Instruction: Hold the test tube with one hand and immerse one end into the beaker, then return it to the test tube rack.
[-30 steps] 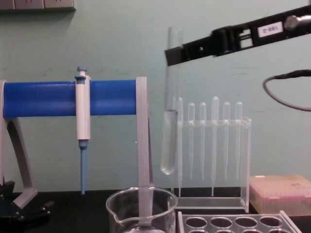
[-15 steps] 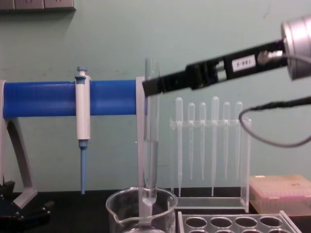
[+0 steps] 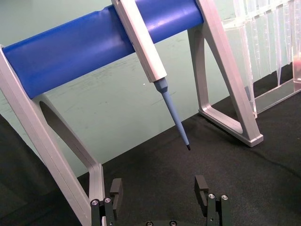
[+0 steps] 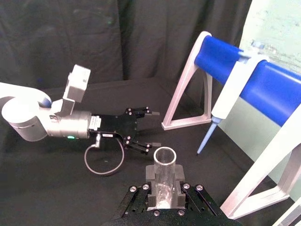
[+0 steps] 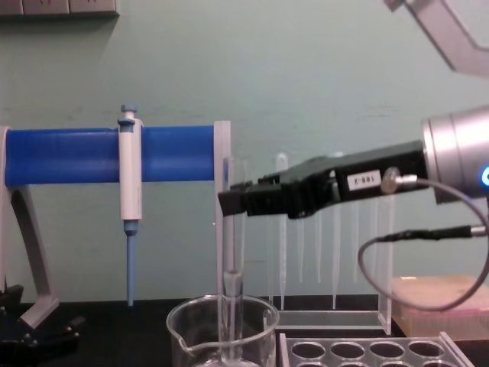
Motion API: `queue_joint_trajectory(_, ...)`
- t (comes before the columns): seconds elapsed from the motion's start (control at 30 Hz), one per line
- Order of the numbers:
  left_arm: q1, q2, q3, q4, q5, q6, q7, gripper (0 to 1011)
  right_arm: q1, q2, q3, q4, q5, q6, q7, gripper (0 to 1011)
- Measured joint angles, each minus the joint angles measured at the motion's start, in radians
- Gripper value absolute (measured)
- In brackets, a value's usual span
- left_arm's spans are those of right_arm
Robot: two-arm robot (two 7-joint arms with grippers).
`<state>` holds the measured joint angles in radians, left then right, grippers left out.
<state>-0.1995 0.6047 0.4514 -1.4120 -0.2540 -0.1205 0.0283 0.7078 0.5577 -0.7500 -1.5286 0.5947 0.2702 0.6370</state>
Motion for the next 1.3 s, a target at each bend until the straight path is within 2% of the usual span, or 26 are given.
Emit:
queue_joint_trajectory(0.13, 0.0, 0.0, 0.0, 0.0, 0.0, 0.0, 0.0, 1000, -0.018, -0.017, -0.004, 0.02, -0.02, -0.021, -0.003, 222)
queue_joint_trajectory(0.43, 0.0, 0.0, 0.0, 0.0, 0.0, 0.0, 0.0, 1000, -0.04, -0.036, -0.006, 0.035, -0.051, -0.028, -0.003, 222)
queue_joint_trajectory(1.3, 0.0, 0.0, 0.0, 0.0, 0.0, 0.0, 0.0, 1000, -0.091, -0.067, 0.027, 0.055, -0.127, -0.054, 0.003, 222)
